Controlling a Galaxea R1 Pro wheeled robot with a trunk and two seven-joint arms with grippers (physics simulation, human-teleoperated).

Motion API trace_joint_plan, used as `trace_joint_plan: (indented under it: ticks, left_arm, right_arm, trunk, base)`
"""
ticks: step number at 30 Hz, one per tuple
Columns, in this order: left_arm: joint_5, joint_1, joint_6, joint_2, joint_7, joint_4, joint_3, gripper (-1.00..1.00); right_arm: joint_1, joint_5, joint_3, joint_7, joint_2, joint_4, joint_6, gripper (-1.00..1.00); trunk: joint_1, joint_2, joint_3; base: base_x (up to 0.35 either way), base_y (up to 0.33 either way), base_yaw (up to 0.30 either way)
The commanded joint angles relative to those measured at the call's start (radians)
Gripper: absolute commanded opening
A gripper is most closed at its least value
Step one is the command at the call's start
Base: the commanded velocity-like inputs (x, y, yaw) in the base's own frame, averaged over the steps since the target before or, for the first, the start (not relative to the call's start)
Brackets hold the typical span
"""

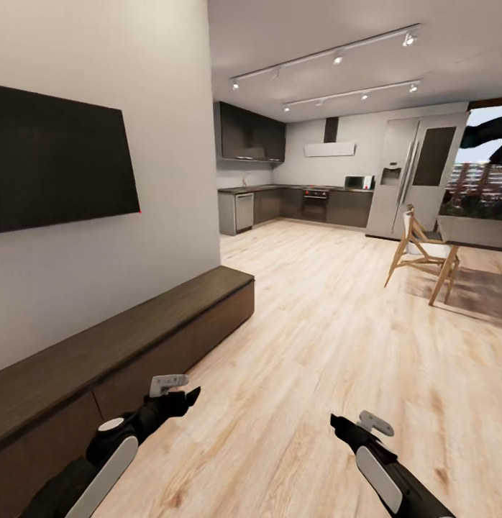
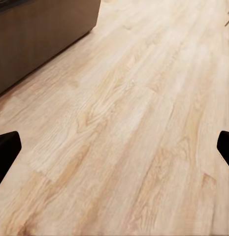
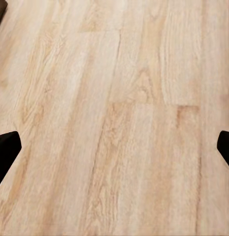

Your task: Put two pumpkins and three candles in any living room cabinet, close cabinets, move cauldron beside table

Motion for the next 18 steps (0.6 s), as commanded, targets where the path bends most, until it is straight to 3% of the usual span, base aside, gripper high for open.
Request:
trace_joint_plan:
  ticks: [1,6,11,15,18]
  left_arm:
    - [0.011,-0.001,0.005,0.001,0.01,-0.003,-0.002,1.0]
    - [0.018,-0.001,0.013,0.007,0.01,-0.006,0.01,1.0]
    - [0.022,-0.001,0.016,0.009,0.01,-0.01,0.036,1.0]
    - [0.023,-0.002,0.022,0.012,0.01,-0.06,0.041,1.0]
    - [0.021,-0.002,0.065,0.007,0.011,-0.084,0.036,1.0]
  right_arm:
    - [0.0,-0.005,0.006,-0.008,-0.002,-0.002,0.003,1.0]
    - [0.001,0.003,0.008,-0.006,-0.002,0.006,-0.01,1.0]
    - [0.003,-0.001,0.007,-0.005,-0.002,0.018,-0.01,1.0]
    - [0.003,-0.003,0.006,-0.009,-0.001,0.02,-0.008,1.0]
    - [0.003,-0.004,0.005,-0.008,-0.001,0.021,-0.004,1.0]
  trunk:
    - [0.0,-0.001,-0.001]
    - [0.0,-0.001,-0.001]
    - [0.0,-0.001,-0.001]
    - [0.0,-0.001,-0.001]
    - [0.0,-0.001,-0.001]
  base:
    - [0.0,-0.283,-0.059]
    - [0.0,-0.237,-0.018]
    - [0.0,-0.038,-0.002]
    - [0.0,-0.005,0.0]
    - [0.0,-0.001,-0.088]
